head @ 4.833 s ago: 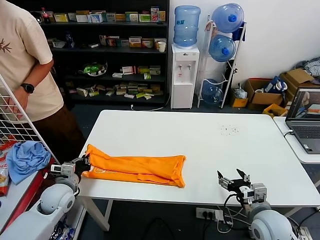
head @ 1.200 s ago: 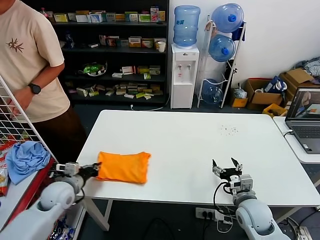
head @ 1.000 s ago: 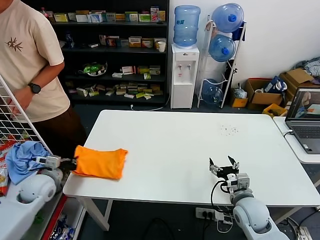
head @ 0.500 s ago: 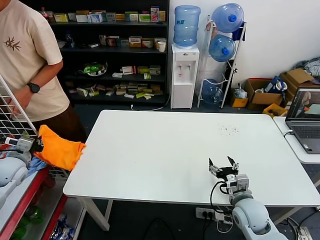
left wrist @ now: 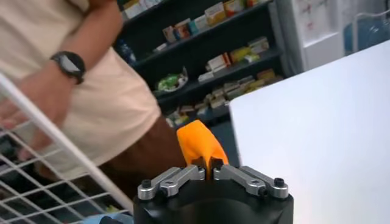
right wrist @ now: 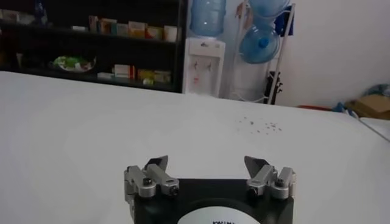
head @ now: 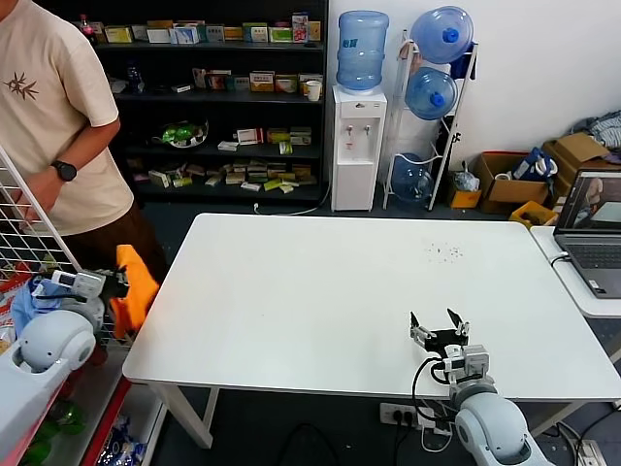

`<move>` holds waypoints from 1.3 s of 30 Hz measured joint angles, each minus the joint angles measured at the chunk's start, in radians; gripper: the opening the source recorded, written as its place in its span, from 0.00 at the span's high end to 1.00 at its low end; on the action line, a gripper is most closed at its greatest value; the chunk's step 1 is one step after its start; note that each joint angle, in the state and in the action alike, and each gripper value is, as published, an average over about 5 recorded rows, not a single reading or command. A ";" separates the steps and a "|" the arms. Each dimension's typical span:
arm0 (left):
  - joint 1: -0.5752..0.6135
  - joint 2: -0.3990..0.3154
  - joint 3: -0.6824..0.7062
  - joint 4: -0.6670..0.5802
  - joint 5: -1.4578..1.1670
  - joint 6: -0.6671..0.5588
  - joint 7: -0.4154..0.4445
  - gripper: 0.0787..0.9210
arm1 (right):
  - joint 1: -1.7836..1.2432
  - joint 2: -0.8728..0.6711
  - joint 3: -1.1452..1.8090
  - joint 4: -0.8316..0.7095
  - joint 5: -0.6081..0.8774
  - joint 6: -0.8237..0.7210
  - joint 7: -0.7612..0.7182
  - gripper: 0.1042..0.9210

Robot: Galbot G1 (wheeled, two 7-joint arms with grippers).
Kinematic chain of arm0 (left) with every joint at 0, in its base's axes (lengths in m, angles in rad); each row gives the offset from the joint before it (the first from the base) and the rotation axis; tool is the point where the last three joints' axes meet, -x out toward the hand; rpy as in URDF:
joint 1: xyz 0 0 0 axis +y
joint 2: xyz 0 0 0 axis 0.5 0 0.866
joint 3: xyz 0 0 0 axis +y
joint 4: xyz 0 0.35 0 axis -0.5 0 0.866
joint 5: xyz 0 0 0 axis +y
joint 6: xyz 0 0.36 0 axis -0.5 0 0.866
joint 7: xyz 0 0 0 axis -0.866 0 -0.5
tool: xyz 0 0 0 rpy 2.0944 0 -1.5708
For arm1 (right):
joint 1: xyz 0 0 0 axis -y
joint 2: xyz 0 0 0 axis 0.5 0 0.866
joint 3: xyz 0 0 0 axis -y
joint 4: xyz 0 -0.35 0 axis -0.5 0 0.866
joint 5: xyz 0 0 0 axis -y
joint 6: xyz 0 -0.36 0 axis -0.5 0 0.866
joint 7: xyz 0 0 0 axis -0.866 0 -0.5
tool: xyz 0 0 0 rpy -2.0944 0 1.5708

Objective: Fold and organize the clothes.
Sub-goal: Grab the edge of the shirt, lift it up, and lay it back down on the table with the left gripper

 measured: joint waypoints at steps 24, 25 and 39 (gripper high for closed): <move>0.011 -0.540 0.122 -0.056 -0.049 -0.037 -0.090 0.94 | -0.062 -0.005 0.079 0.008 -0.028 0.062 -0.042 0.12; 0.006 -0.575 0.131 -0.042 -0.032 -0.045 -0.088 0.94 | -0.065 -0.006 0.083 0.009 -0.028 0.065 -0.044 0.12; -0.019 -0.937 0.261 0.150 0.144 -0.168 -0.079 0.93 | -0.085 -0.019 0.144 -0.001 -0.009 0.073 -0.055 0.12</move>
